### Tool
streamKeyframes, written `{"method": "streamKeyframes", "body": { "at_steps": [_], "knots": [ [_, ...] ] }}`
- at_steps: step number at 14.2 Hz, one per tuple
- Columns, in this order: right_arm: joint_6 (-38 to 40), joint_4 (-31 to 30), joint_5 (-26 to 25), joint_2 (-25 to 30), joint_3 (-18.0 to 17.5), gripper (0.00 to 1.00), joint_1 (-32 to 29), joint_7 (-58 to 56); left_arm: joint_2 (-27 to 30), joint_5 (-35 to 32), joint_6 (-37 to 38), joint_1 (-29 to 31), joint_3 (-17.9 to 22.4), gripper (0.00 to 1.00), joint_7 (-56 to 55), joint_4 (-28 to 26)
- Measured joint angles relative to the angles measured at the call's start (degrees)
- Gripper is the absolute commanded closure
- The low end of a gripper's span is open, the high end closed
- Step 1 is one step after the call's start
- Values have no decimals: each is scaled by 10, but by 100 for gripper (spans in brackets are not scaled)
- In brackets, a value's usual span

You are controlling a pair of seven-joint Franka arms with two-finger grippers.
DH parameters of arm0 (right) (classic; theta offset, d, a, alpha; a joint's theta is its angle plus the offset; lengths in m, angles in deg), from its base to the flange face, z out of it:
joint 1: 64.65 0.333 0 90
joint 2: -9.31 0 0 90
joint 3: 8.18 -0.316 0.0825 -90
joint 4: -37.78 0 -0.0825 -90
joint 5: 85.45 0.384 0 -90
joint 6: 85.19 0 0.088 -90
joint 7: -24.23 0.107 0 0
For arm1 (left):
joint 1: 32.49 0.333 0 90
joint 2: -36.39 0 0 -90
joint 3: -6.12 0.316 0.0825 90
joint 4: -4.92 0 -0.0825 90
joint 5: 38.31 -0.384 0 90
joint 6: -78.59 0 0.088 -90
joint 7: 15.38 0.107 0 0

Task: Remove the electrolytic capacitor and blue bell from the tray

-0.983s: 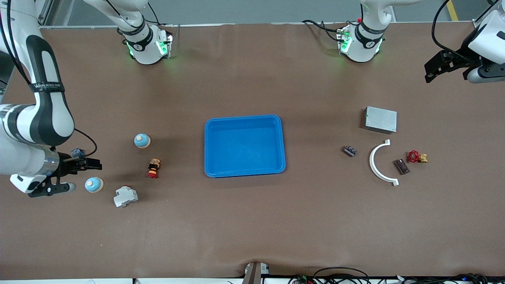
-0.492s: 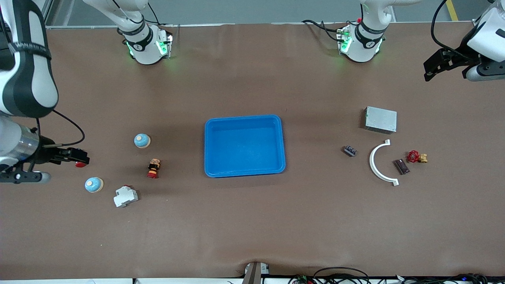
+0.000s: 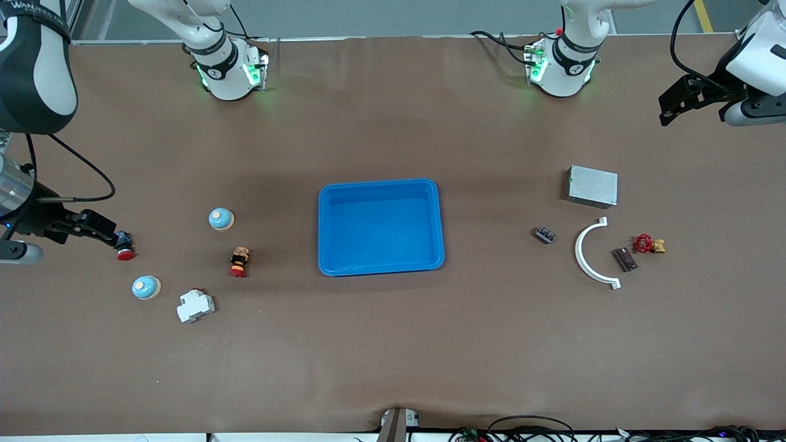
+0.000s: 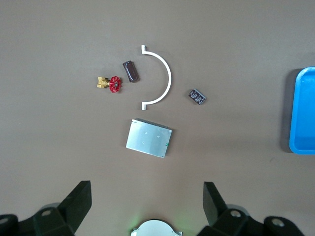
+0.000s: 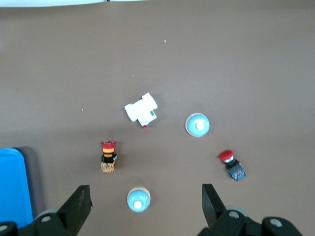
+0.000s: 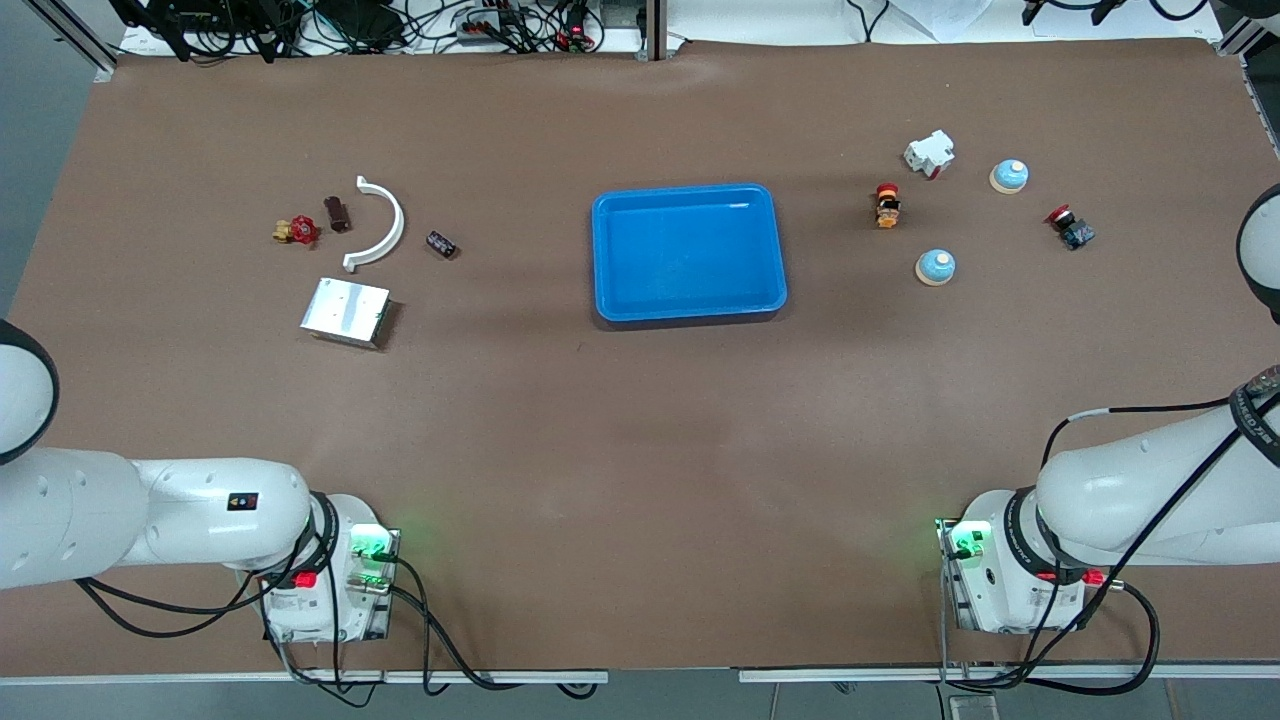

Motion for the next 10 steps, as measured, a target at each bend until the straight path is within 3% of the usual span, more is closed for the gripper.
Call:
{"method": "streamKeyframes", "body": {
  "at_steps": [10],
  "knots": [
    [39, 14, 0, 25, 0, 0, 1, 24, 0, 0, -13, -3, -2, 0, 0, 1]
  ]
}}
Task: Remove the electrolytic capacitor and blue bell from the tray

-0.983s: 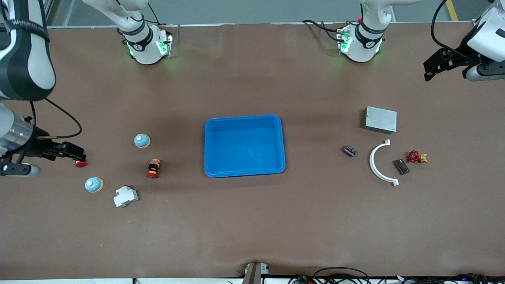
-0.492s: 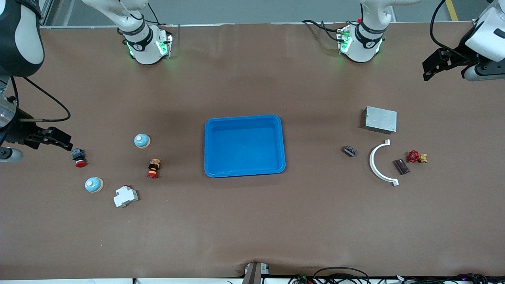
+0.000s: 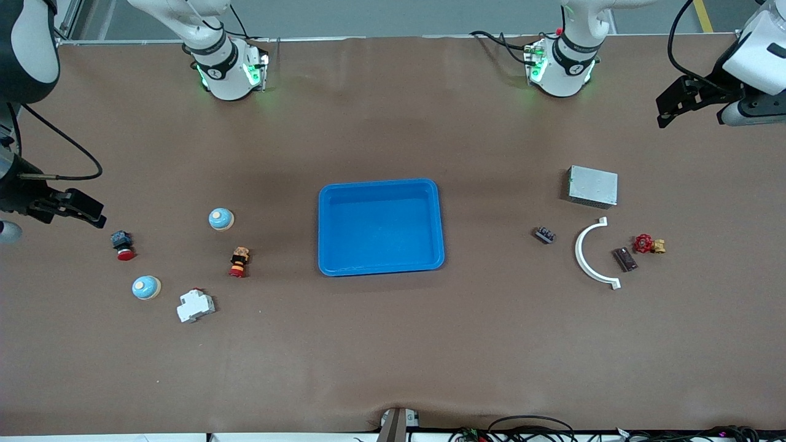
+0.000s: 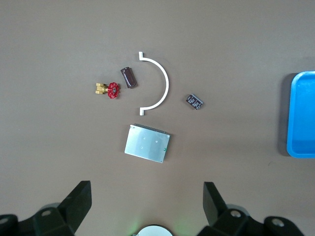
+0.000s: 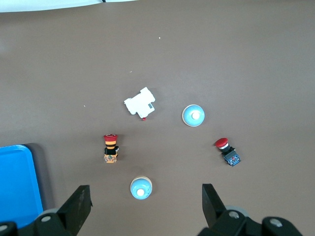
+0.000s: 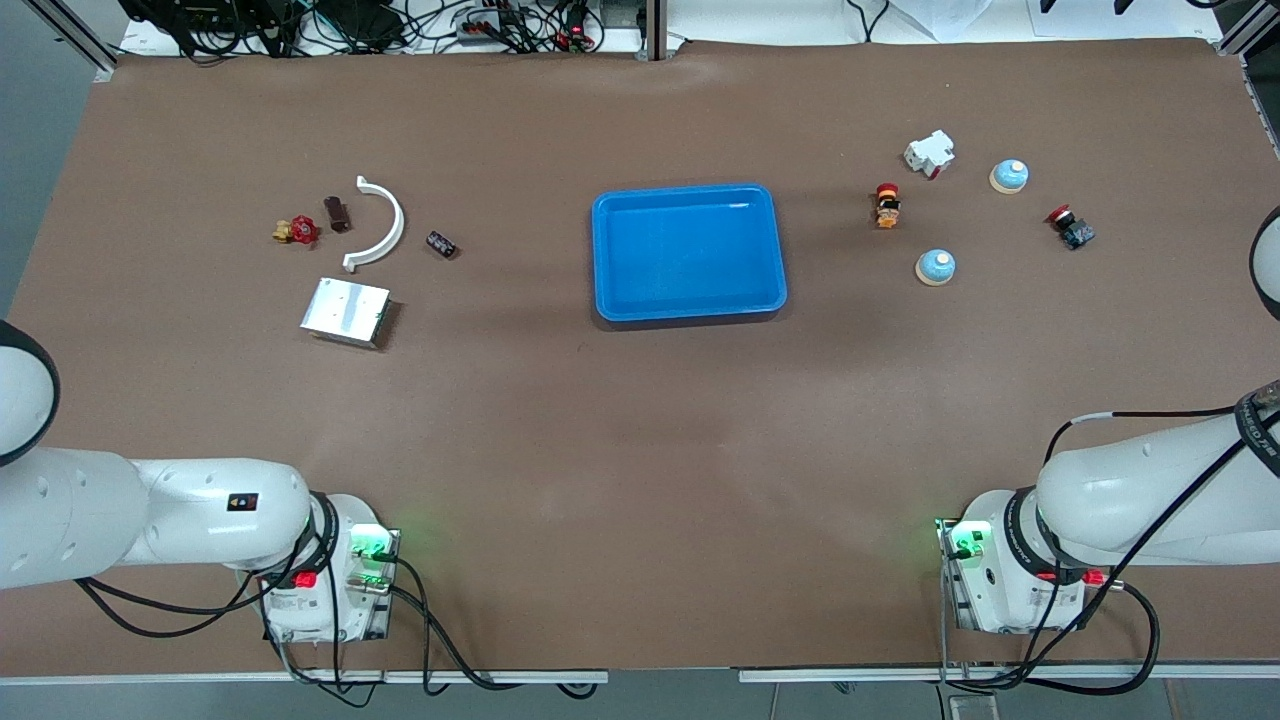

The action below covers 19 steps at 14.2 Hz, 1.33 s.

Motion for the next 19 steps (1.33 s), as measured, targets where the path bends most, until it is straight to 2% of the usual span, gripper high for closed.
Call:
{"method": "streamKeyframes", "body": {
  "at_steps": [7, 19],
  "knots": [
    [58, 44, 0, 2, -1, 0, 0, 0, 0, 0, 0, 1, 0, 0, 0, 24],
    [96, 45, 29, 24, -5, 0, 10, -16, -8, 0, 2, 0, -1, 0, 6, 20]
  ]
}}
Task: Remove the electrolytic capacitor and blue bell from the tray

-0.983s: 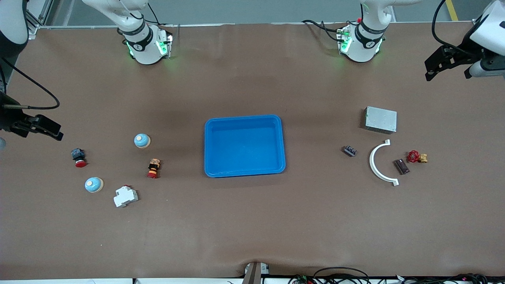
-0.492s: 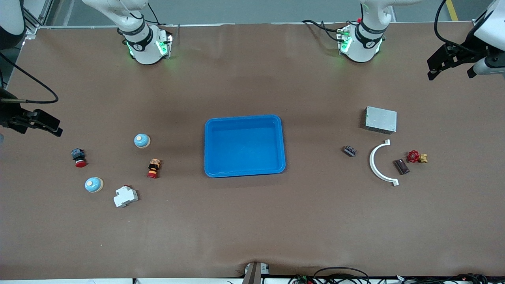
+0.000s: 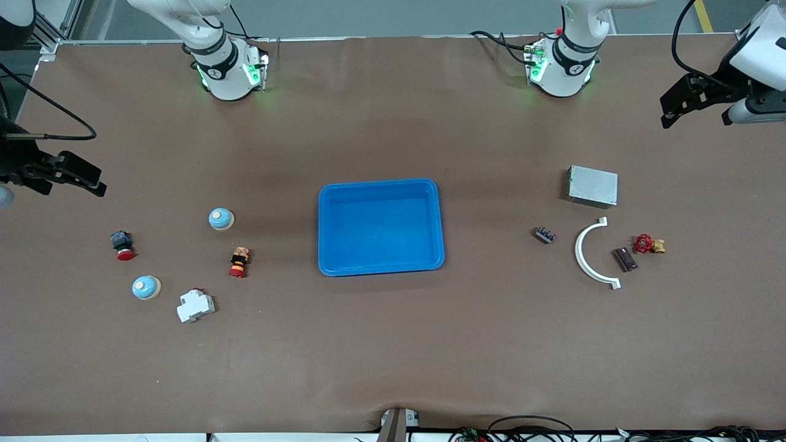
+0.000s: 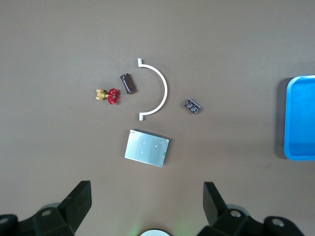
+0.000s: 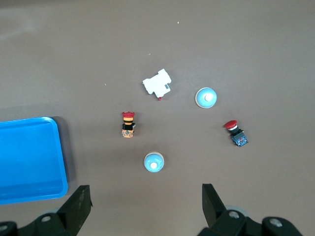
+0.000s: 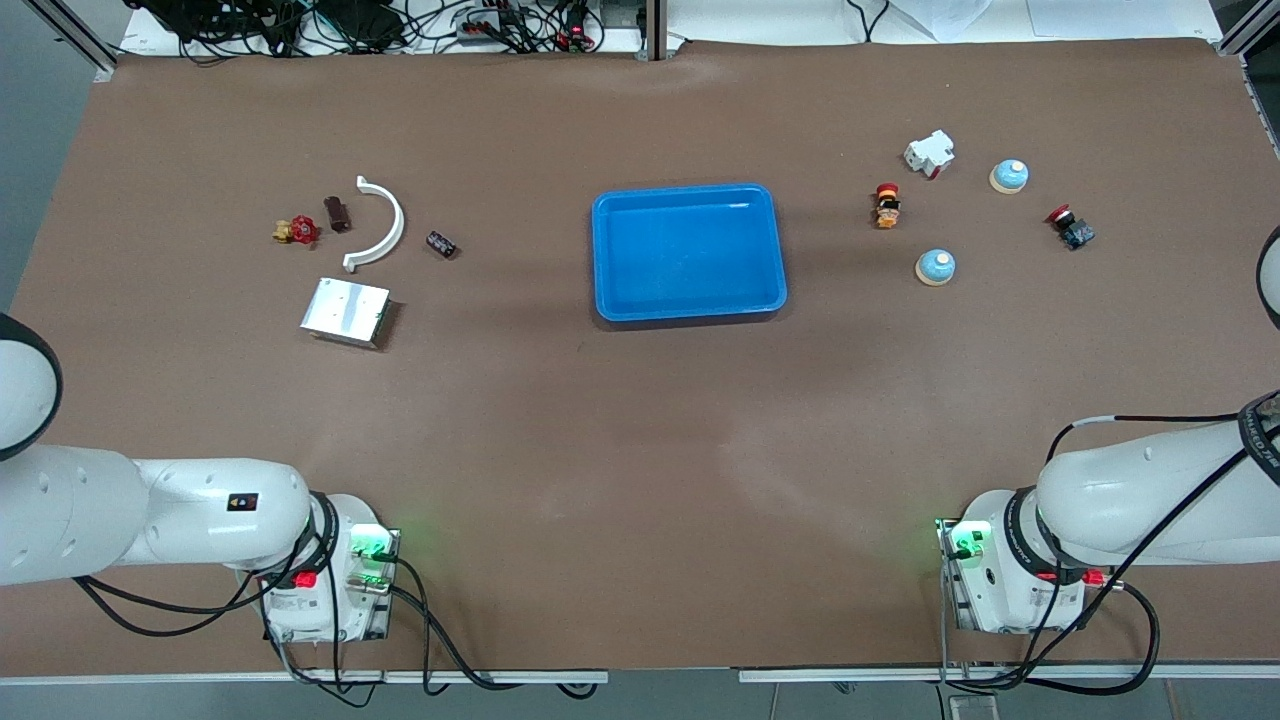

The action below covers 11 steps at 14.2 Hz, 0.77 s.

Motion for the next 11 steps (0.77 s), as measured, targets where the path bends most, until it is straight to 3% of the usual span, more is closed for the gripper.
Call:
{"method": "streamKeyframes", "body": {
  "at_steps": [11],
  "knots": [
    [3, -22, 3, 21, -2, 0, 1, -9, 0, 0, 1, 0, 0, 0, 0, 4]
  ]
}}
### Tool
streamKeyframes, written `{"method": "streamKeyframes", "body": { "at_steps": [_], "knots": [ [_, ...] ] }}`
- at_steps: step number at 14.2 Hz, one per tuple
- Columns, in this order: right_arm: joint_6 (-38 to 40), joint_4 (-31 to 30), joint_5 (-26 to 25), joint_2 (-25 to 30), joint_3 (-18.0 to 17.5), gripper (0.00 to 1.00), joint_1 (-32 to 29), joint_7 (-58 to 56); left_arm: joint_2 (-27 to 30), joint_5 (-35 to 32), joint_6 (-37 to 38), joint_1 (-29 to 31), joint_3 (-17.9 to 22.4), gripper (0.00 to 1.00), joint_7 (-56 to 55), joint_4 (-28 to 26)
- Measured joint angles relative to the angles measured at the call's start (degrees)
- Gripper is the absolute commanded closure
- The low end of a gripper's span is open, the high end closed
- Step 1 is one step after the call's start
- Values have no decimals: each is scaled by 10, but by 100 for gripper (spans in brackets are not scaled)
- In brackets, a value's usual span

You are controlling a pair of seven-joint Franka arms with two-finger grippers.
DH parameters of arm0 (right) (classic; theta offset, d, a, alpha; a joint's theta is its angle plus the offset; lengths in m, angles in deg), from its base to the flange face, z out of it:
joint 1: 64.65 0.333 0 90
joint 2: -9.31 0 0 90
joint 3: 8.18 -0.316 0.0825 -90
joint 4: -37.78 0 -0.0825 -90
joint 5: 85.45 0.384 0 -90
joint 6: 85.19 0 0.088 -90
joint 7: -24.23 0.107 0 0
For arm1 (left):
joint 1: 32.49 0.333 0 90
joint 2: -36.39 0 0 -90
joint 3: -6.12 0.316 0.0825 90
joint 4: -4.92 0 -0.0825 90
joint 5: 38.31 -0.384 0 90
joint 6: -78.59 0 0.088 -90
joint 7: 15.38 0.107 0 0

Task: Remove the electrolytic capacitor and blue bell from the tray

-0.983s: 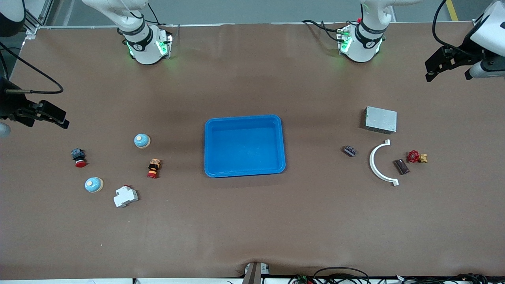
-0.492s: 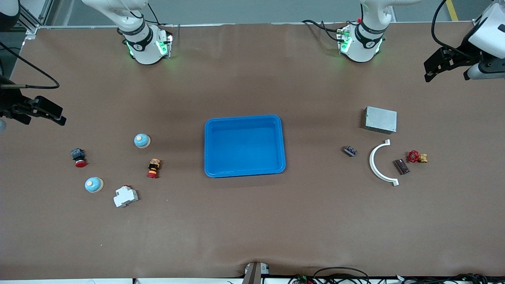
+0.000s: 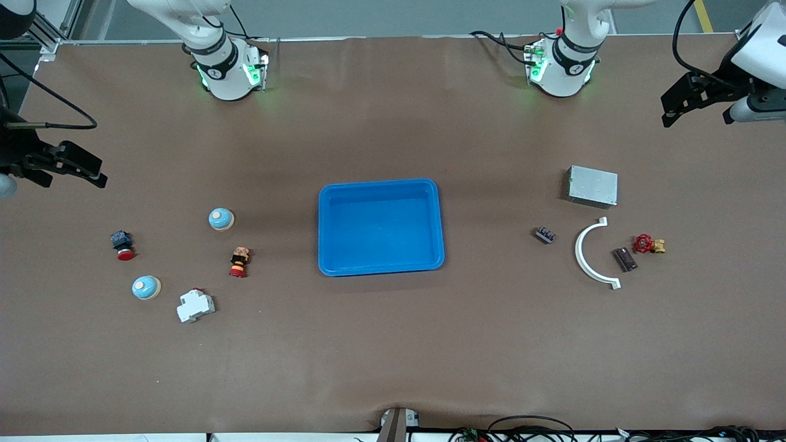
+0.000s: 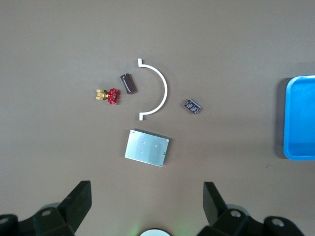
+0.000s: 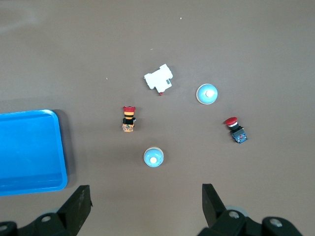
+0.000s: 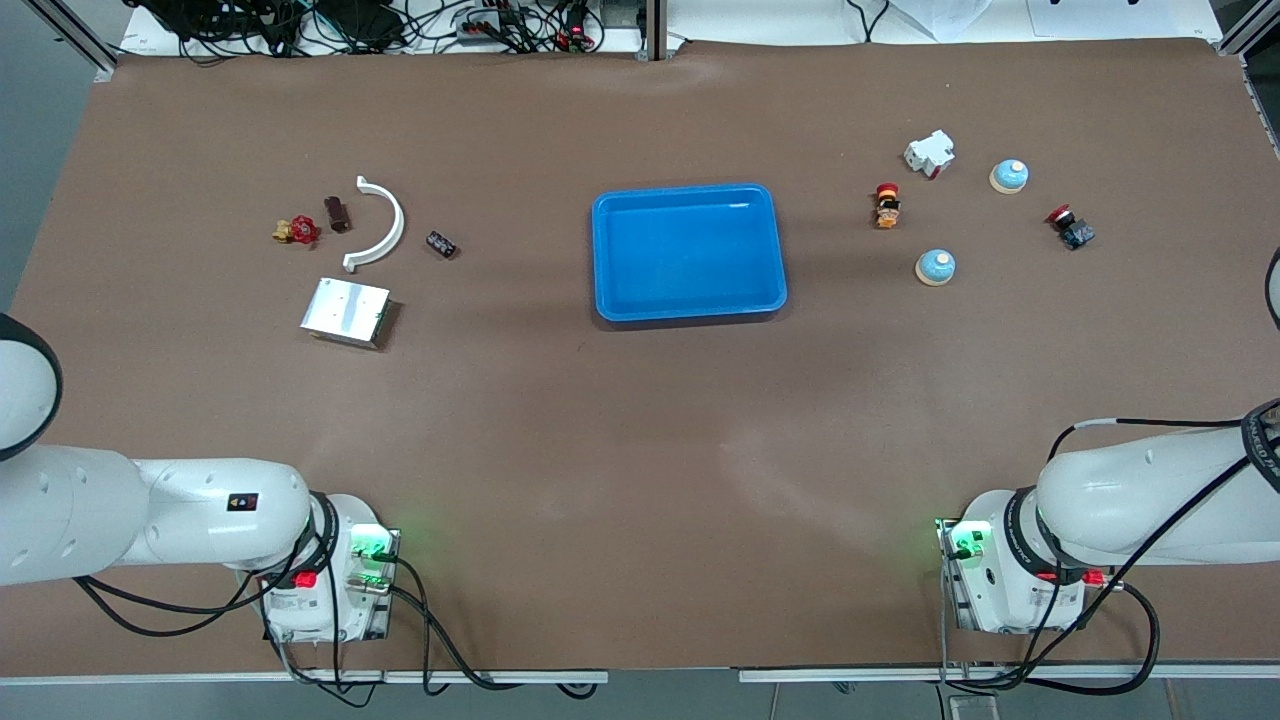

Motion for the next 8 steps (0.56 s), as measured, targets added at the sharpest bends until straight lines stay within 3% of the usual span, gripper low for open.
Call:
{"method": "streamKeyframes", "body": {
  "at_steps": [8],
  "knots": [
    [0, -1, 2, 0, -1, 0, 8, -1, -24, 0, 2, 0, 0, 0, 0, 26]
  ]
}}
